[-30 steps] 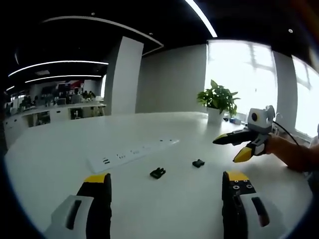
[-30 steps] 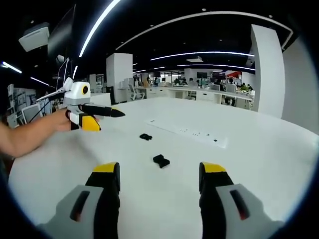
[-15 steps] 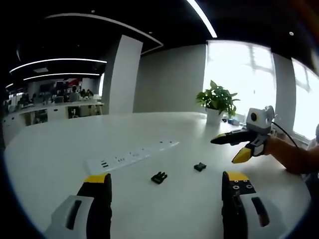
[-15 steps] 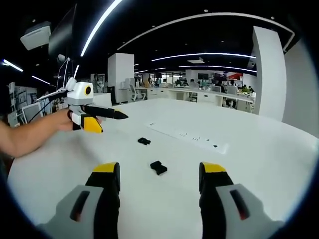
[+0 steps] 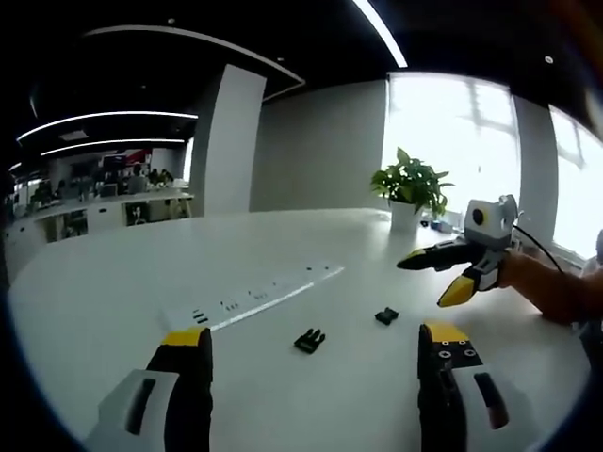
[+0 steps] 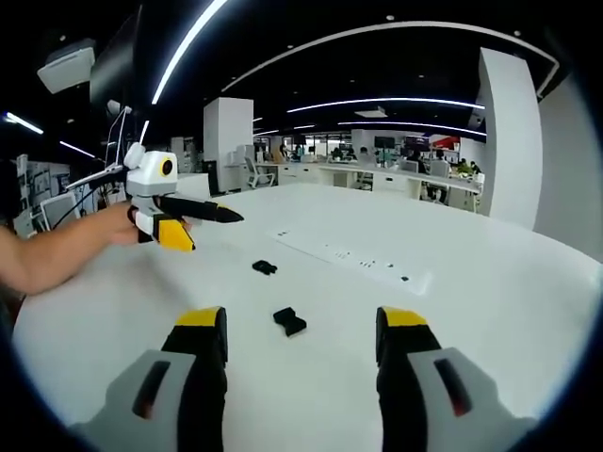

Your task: Snap the two parts of the plastic buckle together until the buckle closes and remains connected.

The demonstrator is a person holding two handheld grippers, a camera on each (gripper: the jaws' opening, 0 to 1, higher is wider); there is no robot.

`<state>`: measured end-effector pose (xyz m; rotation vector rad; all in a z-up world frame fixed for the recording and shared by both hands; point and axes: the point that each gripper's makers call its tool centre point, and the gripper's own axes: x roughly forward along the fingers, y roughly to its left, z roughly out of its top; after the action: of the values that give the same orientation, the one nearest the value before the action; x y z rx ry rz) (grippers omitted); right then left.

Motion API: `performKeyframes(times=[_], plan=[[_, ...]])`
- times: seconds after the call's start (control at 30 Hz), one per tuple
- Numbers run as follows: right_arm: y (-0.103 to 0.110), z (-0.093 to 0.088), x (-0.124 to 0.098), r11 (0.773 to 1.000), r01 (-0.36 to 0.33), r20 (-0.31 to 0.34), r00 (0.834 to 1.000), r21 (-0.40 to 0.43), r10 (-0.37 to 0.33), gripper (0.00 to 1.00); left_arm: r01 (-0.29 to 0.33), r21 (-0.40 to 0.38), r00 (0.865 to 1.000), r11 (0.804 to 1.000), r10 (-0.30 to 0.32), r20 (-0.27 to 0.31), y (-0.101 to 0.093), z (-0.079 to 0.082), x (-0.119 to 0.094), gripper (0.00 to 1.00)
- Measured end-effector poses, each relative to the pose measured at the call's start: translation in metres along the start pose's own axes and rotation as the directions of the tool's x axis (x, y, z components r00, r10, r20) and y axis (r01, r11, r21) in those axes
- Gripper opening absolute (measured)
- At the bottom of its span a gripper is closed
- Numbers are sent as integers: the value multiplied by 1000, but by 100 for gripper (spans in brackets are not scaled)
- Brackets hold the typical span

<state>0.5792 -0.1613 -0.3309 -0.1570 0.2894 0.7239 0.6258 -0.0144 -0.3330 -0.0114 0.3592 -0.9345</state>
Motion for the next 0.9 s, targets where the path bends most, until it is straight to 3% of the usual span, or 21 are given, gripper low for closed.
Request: performKeyframes(times=[0.47, 0.9], plan=[[-8, 0, 13, 1000, -7, -10, 1000, -11, 7, 63, -4, 7, 999, 1000, 5, -33, 15, -5, 11, 89], [-12, 4, 19, 1000, -2, -5, 1000, -2, 2, 63, 13, 1, 1000, 1000, -13, -27, 17, -1, 19, 88]])
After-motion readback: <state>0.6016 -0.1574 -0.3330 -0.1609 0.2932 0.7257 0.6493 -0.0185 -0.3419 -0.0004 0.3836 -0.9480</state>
